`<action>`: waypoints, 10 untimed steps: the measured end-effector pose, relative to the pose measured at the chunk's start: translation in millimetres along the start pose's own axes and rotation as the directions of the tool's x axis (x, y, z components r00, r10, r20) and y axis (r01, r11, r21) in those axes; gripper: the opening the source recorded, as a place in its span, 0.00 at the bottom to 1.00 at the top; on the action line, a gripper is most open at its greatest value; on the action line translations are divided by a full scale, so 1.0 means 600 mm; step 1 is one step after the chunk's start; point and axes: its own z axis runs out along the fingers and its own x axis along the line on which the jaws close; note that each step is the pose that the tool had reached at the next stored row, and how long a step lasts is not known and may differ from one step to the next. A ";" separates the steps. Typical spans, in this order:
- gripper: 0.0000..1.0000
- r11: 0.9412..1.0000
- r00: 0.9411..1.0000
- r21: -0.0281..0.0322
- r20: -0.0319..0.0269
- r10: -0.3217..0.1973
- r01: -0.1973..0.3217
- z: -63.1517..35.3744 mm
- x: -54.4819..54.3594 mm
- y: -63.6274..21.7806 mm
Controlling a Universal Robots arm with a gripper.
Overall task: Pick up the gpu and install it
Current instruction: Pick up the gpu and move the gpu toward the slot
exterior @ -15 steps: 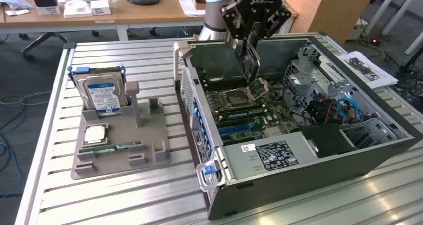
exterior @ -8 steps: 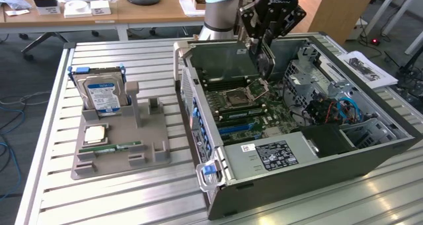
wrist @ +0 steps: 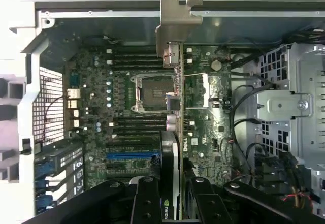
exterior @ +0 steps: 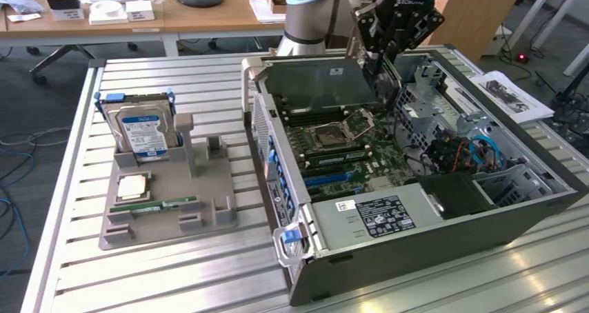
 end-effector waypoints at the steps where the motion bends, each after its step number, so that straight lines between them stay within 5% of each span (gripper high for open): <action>1: 0.27 1.000 1.000 0.000 0.000 0.000 0.000 0.000 -0.007 0.000; 10: 0.27 1.000 1.000 -0.002 0.000 0.000 0.000 0.002 -0.063 0.003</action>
